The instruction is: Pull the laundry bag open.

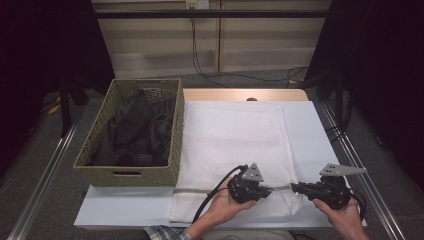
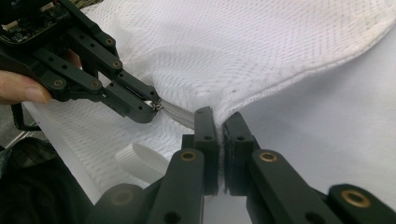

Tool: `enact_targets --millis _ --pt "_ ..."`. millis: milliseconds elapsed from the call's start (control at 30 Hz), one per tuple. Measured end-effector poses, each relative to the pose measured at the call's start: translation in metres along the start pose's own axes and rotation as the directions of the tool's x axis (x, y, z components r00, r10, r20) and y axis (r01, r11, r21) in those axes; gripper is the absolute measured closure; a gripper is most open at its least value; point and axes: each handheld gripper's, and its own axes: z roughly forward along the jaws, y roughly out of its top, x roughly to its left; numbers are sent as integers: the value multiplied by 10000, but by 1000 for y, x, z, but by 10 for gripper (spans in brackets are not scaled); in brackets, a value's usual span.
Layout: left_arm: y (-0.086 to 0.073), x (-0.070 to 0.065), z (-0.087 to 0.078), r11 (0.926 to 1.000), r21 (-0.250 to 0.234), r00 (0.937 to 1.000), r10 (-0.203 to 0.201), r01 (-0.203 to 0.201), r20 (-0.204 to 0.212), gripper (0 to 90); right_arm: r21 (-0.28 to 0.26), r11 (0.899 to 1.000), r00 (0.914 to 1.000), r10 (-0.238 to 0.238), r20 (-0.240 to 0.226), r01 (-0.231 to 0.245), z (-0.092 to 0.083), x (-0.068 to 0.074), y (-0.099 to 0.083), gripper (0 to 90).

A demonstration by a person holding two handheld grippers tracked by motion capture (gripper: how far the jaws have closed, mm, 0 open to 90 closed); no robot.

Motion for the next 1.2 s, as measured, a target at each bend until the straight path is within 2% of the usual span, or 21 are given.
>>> enact_targets --millis 267,300,600,667,733,900,933,1067,1167,1200 --pt "-1 2 -7 9996 243 9998 115 -111 -159 865 -39 10000 10000 -15 49 15 -1 0 0 863" --pt "-2 2 -6 9998 140 9998 126 -124 -120 865 -38 10000 10000 -16 59 16 -1 -1 0 863" --pt "-4 2 -14 9995 304 9997 137 -131 -183 865 -48 10000 10000 -9 55 9 0 0 0 863" --pt "-4 2 -15 9997 217 9997 73 -68 -249 865 -50 10000 10000 -14 75 15 -1 0 0 863" --pt "-5 3 -17 9992 379 9996 135 -126 -231 865 -39 10000 9999 28 107 -28 -1 0 -1 863" --pt "-6 3 -17 9998 166 9998 150 -148 -163 865 -44 10000 10000 -12 53 12 -1 -1 -1 863" --pt "-5 3 -19 9994 328 9996 148 -140 -243 865 -41 10000 10000 -22 70 22 -1 -1 -1 863" --pt "-6 4 -21 9991 382 9996 168 -159 -235 865 -39 10000 9999 90 114 -89 -2 0 -1 863" --pt "-7 4 -21 9997 206 9997 123 -119 -201 865 -83 10000 10000 -23 95 24 -2 0 -1 863" --pt "-7 4 -22 9992 373 9996 165 -155 -247 866 -49 10000 9999 48 105 -47 -2 0 -1 863"
